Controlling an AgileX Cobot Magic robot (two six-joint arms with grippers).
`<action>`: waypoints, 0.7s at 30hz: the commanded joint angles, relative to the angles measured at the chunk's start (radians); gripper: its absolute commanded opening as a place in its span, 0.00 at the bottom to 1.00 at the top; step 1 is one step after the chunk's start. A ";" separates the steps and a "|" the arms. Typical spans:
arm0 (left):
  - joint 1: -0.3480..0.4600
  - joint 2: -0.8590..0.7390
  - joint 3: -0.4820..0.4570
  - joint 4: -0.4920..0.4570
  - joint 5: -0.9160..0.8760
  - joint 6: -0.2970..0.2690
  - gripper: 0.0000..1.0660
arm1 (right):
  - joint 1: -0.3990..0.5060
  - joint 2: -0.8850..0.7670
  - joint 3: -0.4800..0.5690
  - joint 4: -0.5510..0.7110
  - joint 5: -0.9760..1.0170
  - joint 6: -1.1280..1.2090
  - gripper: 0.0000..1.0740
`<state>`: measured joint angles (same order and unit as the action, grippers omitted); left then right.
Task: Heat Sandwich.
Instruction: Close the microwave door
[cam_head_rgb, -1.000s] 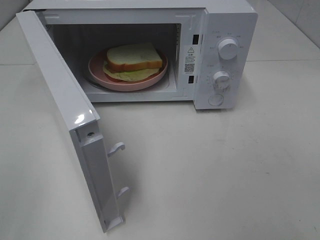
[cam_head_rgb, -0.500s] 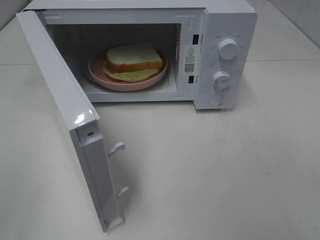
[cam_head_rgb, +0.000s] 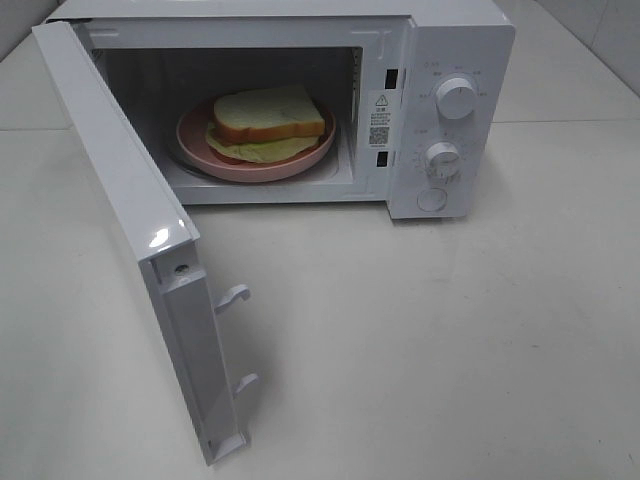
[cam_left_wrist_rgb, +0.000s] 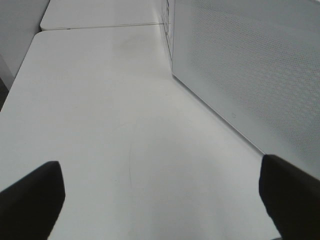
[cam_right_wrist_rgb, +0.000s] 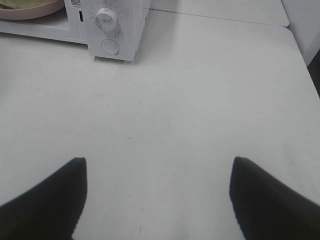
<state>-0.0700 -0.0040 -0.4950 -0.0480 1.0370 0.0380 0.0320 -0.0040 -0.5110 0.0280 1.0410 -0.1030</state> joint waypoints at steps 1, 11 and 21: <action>-0.003 -0.020 0.001 0.002 -0.009 0.001 0.95 | -0.008 -0.026 0.002 0.002 -0.004 0.008 0.71; -0.003 -0.020 -0.014 -0.006 -0.032 0.001 0.87 | -0.008 -0.026 0.002 0.002 -0.004 0.008 0.71; -0.003 0.084 -0.027 -0.005 -0.175 0.001 0.52 | -0.008 -0.026 0.002 0.002 -0.004 0.008 0.71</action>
<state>-0.0700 0.0660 -0.5140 -0.0480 0.9040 0.0380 0.0320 -0.0040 -0.5110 0.0280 1.0410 -0.1030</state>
